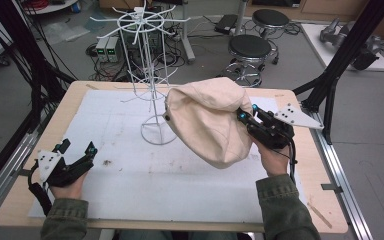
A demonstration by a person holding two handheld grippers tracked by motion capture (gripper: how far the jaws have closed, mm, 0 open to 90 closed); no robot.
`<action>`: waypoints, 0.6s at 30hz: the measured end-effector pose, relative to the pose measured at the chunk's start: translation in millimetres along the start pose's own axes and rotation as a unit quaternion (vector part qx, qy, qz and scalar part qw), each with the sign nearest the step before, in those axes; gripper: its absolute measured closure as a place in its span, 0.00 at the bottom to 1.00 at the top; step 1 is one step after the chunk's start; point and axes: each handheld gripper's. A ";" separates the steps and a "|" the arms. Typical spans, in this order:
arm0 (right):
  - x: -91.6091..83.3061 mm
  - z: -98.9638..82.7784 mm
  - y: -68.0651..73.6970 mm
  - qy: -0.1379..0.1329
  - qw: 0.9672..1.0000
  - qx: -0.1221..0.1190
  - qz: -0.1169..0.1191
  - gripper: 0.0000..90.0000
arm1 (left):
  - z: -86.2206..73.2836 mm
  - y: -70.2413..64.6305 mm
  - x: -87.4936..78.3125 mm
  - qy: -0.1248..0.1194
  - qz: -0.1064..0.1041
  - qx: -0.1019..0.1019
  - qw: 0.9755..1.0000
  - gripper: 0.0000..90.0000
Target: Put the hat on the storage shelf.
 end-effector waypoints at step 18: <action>3.3 22.2 0.6 -0.105 0.992 0.063 -0.038 0.82 | 0.3 -1.1 1.1 0.001 0.003 0.001 1.000 0.21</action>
Point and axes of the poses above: each handheld gripper's, and its own axes: x roughly forward along the jaws, z roughly out of its top, y roughly to its left, and after that the axes turned 7 degrees about -x, right-handed
